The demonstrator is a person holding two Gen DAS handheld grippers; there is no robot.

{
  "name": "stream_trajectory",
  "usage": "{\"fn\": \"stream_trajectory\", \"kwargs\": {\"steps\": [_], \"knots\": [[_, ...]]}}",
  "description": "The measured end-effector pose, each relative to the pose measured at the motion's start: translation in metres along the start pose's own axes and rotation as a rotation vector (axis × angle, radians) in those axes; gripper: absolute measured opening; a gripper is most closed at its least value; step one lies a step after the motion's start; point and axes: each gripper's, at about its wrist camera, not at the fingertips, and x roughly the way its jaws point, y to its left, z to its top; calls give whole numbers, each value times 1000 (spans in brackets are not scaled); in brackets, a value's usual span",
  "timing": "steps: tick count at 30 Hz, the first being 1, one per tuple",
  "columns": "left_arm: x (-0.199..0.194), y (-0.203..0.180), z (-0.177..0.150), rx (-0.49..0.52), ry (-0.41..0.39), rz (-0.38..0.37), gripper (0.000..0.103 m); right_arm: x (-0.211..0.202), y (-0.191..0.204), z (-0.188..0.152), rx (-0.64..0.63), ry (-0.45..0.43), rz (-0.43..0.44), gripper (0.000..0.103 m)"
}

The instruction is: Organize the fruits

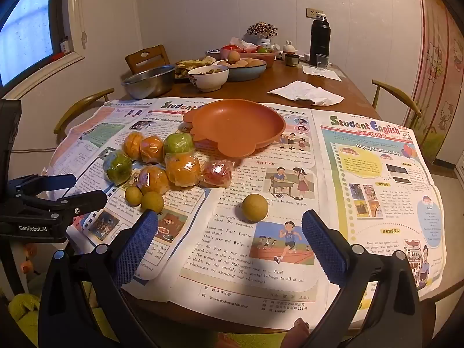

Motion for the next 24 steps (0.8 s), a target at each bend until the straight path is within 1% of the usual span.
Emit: {"fn": "stream_trajectory", "kwargs": {"steps": [8,10,12,13,24], "knots": [[-1,-1,2,16,-2,11,94,-1,1,0,0,-8,3,99],[0,2,1,2,-5,9,94,-2,1,-1,-2,-9,2,99],[-2,2,1,6,-8,6,94,-3,2,-3,-3,-8,4,99],[-2,1,0,6,-8,6,94,4,-4,0,-6,-1,7,99],[-2,1,0,5,-7,4,94,-2,2,-1,-1,0,4,99]]}}
